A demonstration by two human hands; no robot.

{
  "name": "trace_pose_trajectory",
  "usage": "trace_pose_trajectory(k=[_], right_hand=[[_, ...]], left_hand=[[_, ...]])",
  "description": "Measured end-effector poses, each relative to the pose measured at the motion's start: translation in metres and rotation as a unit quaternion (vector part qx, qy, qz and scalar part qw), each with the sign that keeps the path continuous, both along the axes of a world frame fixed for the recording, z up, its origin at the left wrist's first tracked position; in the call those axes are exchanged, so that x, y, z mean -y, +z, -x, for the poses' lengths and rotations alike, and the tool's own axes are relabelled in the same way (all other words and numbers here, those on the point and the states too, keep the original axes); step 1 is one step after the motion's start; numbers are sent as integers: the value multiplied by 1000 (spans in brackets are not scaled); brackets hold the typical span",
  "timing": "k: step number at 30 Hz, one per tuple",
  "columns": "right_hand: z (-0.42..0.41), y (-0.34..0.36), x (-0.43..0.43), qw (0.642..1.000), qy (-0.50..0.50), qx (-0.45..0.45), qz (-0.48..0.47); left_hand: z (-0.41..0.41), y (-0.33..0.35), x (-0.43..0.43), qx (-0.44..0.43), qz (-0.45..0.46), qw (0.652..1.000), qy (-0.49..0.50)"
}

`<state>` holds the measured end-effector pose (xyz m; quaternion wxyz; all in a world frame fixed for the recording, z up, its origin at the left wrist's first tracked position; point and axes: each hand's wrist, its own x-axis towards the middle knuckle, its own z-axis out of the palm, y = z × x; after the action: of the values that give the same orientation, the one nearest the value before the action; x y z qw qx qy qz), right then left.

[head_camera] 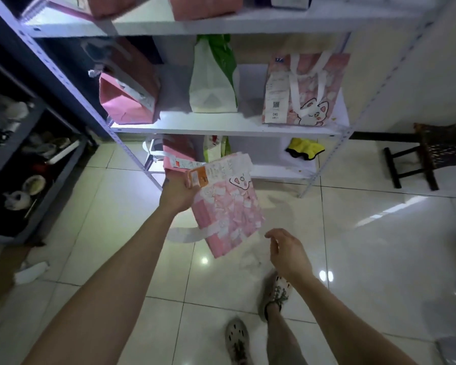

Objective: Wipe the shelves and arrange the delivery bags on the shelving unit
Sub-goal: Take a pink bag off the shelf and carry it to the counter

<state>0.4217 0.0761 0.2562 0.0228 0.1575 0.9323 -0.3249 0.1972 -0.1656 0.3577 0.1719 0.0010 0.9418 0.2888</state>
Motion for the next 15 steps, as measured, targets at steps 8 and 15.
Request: trace_pose_trajectory(k=[8,15], right_hand=[[63,124,16,996,14,-80,24],[93,179,29,989,100,18,111]], left_hand=[[-8,81,14,-104,116,957,-245],[-12,118,3,-155,124,912,-360]])
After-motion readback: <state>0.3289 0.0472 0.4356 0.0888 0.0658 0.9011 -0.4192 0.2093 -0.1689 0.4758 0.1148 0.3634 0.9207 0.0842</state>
